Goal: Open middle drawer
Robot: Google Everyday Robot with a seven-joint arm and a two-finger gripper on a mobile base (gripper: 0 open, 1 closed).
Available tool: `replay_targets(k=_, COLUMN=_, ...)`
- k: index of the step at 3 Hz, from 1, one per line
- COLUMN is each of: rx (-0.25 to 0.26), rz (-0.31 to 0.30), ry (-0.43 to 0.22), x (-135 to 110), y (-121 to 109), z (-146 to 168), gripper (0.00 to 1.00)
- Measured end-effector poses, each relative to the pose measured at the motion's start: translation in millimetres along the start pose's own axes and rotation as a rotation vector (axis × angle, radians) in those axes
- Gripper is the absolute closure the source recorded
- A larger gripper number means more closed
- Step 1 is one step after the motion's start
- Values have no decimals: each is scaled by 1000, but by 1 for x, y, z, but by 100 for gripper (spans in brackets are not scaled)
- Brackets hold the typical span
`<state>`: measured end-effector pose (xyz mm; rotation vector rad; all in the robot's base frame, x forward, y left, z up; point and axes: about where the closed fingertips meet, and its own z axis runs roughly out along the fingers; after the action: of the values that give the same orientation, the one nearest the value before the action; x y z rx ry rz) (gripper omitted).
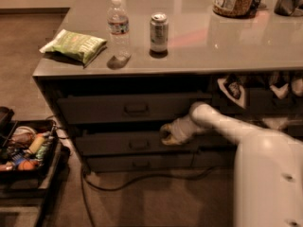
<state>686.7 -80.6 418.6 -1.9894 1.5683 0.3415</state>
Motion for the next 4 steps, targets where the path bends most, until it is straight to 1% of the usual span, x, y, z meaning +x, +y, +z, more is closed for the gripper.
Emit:
replay_targets(k=1, rx=0, rz=0, ry=0, x=1, y=0, z=-2, gripper=93)
replay_targets(k=2, rx=0, rz=0, ry=0, x=1, y=0, z=-2, gripper=94)
replay_targets(k=3, rx=-46, rz=44, ry=-4, x=-2, y=15, z=-6, gripper=96)
replay_targets(k=4, rx=-49, rz=57, ry=-9, x=-3, y=19, z=-8, gripper=100)
